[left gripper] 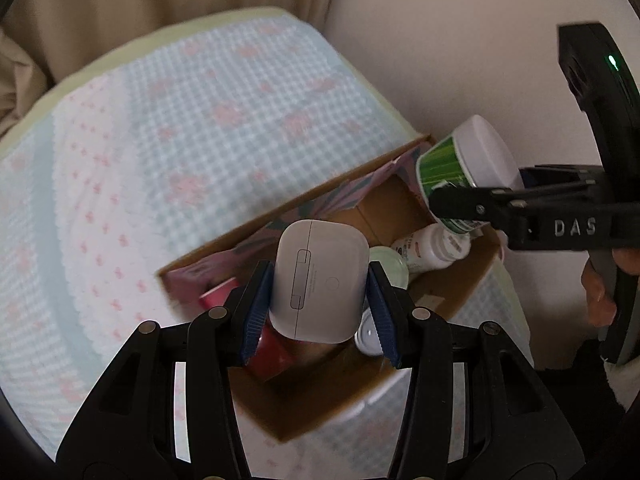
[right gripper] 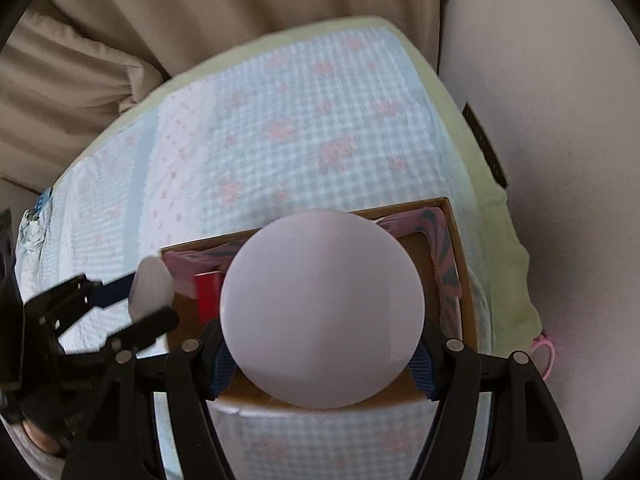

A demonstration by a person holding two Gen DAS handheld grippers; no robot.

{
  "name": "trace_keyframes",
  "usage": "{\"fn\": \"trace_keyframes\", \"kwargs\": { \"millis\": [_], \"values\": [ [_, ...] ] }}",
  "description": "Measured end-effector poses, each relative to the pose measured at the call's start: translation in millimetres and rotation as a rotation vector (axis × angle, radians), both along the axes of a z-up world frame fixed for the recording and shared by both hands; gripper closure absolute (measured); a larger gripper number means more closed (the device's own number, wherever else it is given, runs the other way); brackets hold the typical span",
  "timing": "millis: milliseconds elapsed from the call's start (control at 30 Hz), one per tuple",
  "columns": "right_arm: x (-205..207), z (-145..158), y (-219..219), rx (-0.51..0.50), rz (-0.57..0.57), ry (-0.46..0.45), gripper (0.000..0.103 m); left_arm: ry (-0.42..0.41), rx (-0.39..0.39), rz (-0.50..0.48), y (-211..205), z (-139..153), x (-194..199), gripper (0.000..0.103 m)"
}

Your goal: Organize rigid objects

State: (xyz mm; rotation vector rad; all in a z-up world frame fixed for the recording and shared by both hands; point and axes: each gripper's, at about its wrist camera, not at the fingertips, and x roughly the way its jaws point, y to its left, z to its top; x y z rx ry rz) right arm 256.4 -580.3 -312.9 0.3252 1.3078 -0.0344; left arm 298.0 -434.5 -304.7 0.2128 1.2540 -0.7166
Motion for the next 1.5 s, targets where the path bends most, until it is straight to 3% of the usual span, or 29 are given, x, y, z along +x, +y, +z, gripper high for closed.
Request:
{"fn": "trace_keyframes", "kwargs": {
  "millis": [267,567,600,633,667,700,767,967,1333,1500],
  "values": [
    [21.2,-61.9,-20.7,0.060,0.035,0.109,0.037,0.049,0.103,-0.018,-29.6,-51.9,6.9,0.059],
    [30.0,-94.3,-19.2,0.080,0.061,0.180,0.037,0.043,0.174,-0.056,-37.5,-65.0,4.2,0.059],
    [29.8,-96.6,-19.8,0.075,0.062,0.186,0.036,0.035,0.188,-0.059,-38.2,-64.8,4.0,0.058],
    [30.1,-96.6,-20.5,0.073,0.059,0.181,0.021,0.028,0.197,-0.062,-39.3,-63.5,3.4,0.056],
    [29.4,-93.0,-22.7,0.069,0.049,0.157,0.000,0.028,0.199,-0.066,-39.5,-62.1,2.8,0.033],
    [28.5,-86.5,-26.2,0.059,0.037,0.123,0.000,0.028,0.202,-0.069,-39.1,-61.8,2.6,0.001],
    [27.5,-75.1,-30.7,0.024,0.025,0.096,0.000,0.007,0.203,-0.074,-37.1,-58.3,-0.4,0.000],
    [8.5,-69.2,-34.8,-0.076,0.012,0.137,0.000,0.020,0.220,-0.081,-25.4,-52.9,-6.6,0.000],
    [-16.2,-50.5,-15.2,-0.081,-0.025,0.091,0.000,0.012,0.196,-0.070,-3.6,-26.1,-14.2,0.000],
    [-26.4,-34.0,-5.2,-0.091,-0.046,0.057,0.000,-0.016,0.169,-0.046,10.5,2.3,-22.1,0.000]
  ]
}}
